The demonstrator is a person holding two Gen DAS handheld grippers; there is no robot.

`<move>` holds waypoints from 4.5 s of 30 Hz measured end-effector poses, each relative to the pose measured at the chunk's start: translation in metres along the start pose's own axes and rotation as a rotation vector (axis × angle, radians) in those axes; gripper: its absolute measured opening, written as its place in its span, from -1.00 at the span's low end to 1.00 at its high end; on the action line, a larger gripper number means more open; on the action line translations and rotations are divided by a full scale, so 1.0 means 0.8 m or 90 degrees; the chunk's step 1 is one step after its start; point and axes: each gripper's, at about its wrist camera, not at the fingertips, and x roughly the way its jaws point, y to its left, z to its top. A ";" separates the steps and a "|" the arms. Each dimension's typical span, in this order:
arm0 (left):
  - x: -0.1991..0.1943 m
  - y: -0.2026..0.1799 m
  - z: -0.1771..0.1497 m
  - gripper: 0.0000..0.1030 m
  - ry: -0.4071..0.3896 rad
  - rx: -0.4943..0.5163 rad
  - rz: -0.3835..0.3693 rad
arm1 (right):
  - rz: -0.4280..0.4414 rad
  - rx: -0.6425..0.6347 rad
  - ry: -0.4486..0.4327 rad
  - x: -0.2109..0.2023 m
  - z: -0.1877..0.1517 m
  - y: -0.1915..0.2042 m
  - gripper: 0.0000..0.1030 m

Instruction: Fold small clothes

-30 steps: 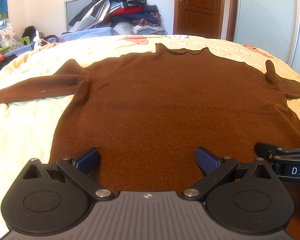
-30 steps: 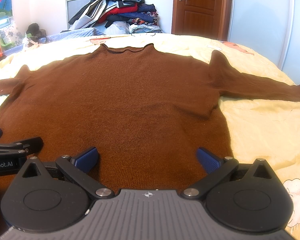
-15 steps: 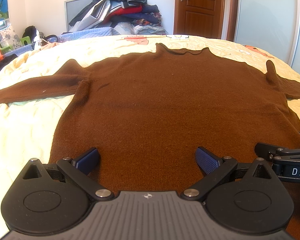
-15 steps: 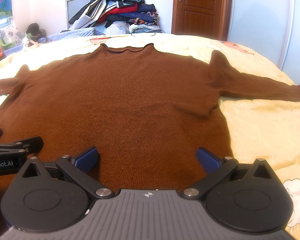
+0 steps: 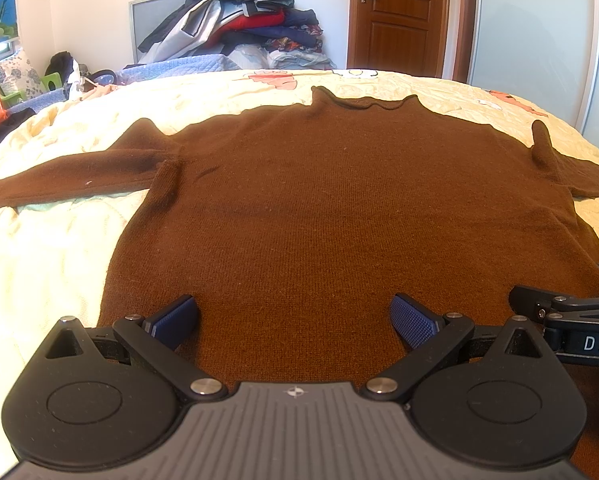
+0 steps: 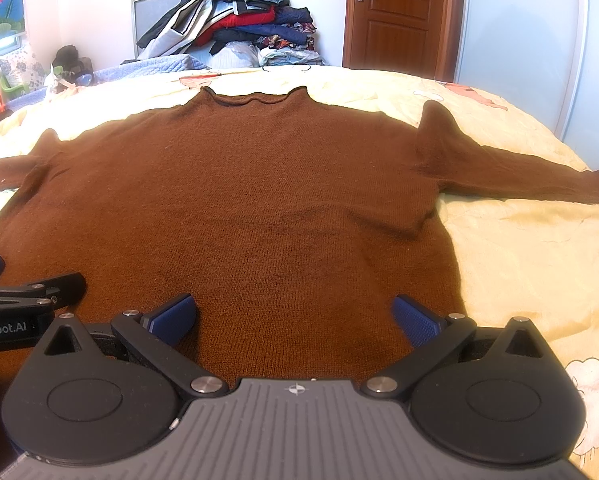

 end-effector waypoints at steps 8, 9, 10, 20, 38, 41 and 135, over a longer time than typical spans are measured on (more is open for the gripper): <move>0.000 0.000 0.000 1.00 0.000 0.000 -0.001 | 0.041 0.006 0.018 -0.007 0.013 -0.014 1.00; 0.000 0.000 0.000 1.00 0.000 0.000 -0.001 | 0.064 0.015 -0.005 -0.016 0.020 -0.027 1.00; 0.000 0.000 0.000 1.00 0.000 0.000 -0.001 | 0.074 0.025 -0.046 -0.026 0.028 -0.043 1.00; 0.000 0.000 0.000 1.00 0.000 0.000 -0.001 | -0.004 0.349 -0.139 -0.010 0.107 -0.360 1.00; 0.000 0.000 -0.001 1.00 0.000 0.000 -0.001 | -0.003 0.697 -0.098 0.100 0.075 -0.576 -0.75; 0.000 0.000 0.000 1.00 0.000 0.000 -0.002 | -0.017 0.692 -0.116 0.093 0.074 -0.575 -0.73; 0.047 0.390 0.062 0.84 -0.142 -0.613 0.212 | 0.039 0.021 -0.023 0.152 0.122 -0.164 1.00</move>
